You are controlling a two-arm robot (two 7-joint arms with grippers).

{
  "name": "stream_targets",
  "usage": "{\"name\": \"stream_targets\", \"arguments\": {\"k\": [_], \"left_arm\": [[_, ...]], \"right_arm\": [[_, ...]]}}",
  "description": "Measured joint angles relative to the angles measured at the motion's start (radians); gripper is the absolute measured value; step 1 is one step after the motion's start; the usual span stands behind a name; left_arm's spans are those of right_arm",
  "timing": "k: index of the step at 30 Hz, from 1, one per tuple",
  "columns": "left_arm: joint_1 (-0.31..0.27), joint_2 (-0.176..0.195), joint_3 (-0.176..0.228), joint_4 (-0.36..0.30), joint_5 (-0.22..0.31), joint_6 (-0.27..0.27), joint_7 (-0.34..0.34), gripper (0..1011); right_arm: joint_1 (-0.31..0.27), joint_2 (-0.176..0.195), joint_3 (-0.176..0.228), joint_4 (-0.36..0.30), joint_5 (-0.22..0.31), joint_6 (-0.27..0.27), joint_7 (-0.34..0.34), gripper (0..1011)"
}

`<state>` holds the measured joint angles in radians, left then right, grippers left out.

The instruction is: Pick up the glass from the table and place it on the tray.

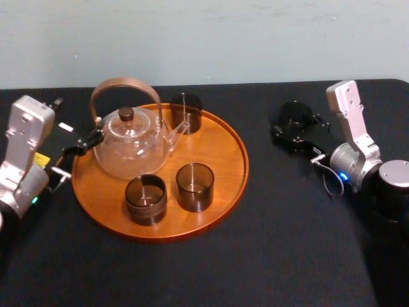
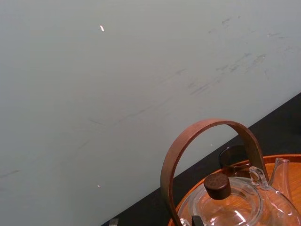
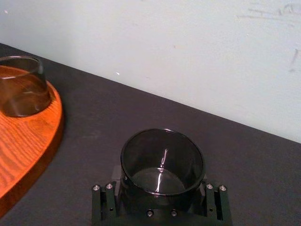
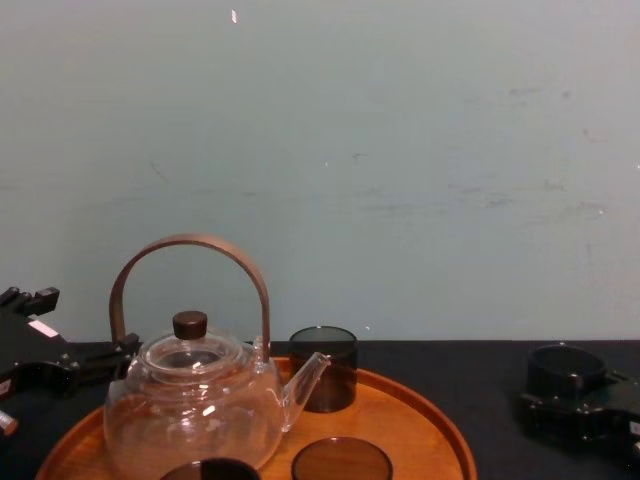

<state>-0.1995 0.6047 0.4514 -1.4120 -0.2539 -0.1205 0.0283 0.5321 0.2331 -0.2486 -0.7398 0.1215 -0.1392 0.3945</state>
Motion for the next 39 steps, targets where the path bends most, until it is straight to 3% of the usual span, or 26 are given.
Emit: {"name": "stream_targets", "arguments": {"k": [8, 17, 26, 39], "left_arm": [[0.0, 0.0, 0.0, 0.0, 0.0, 0.0, 0.0, 1009], [0.0, 0.0, 0.0, 0.0, 0.0, 0.0, 0.0, 1010], [0.0, 0.0, 0.0, 0.0, 0.0, 0.0, 0.0, 1009], [0.0, 0.0, 0.0, 0.0, 0.0, 0.0, 0.0, 1009]], "right_arm": [[-0.048, 0.018, -0.011, -0.107, 0.009, 0.029, 0.032, 916], [-0.092, 0.034, -0.053, -0.23, 0.013, 0.055, 0.065, 916], [-0.078, 0.029, -0.093, -0.237, 0.018, 0.056, 0.084, 916], [-0.032, -0.001, -0.13, -0.179, 0.038, 0.032, 0.108, 916]]}}
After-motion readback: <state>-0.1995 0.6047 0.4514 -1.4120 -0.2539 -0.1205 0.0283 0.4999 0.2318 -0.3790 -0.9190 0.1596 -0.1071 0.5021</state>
